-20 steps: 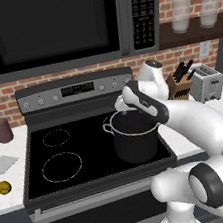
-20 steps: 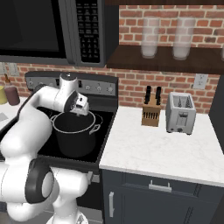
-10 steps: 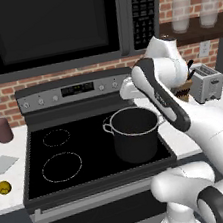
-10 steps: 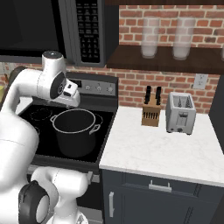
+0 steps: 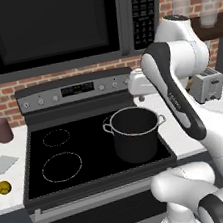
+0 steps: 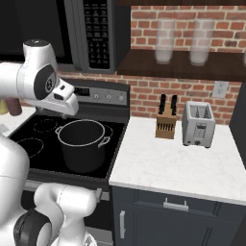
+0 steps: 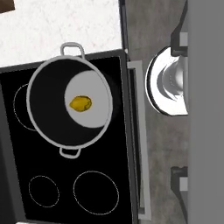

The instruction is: Put the lemon and lemon in the pot. Retrieve the spatula and lightly stir the vegetables in the pot.

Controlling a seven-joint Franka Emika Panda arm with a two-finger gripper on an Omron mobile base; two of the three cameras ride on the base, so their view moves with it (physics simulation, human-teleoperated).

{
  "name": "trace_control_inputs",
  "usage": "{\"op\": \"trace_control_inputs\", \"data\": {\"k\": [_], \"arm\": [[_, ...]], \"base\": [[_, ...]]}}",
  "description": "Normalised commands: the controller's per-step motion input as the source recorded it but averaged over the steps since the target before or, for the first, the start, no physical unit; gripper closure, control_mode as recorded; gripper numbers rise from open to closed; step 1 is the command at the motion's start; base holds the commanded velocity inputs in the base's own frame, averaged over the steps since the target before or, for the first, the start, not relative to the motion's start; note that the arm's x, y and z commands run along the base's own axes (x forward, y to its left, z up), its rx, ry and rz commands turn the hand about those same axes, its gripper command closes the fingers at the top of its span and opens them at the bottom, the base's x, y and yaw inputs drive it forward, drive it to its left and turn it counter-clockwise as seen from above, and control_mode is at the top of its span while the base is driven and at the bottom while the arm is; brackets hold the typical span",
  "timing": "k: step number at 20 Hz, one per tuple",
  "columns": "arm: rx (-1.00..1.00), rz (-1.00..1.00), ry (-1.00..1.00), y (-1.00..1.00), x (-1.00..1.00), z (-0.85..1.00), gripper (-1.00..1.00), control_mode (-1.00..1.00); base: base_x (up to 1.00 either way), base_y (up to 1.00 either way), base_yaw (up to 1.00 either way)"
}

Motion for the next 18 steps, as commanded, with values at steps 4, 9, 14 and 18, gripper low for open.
{"op": "trace_control_inputs", "data": {"k": [4, 9, 14, 18], "arm": [[0.0, 0.0, 0.0, -0.01, 0.0, 0.0, -1.0, -1.0], [0.0, 0.0, 0.0, 0.0, 0.0, 0.0, -1.0, -1.0], [0.0, 0.0, 0.0, 0.02, -0.04, -0.14, -1.0, -1.0], [0.0, 0.0, 0.0, 0.07, -0.06, -0.11, -1.0, 1.0]], "base": [[0.0, 0.0, 0.0], [0.0, 0.0, 0.0], [0.0, 0.0, 0.0], [-0.26, 0.56, 0.0]]}}
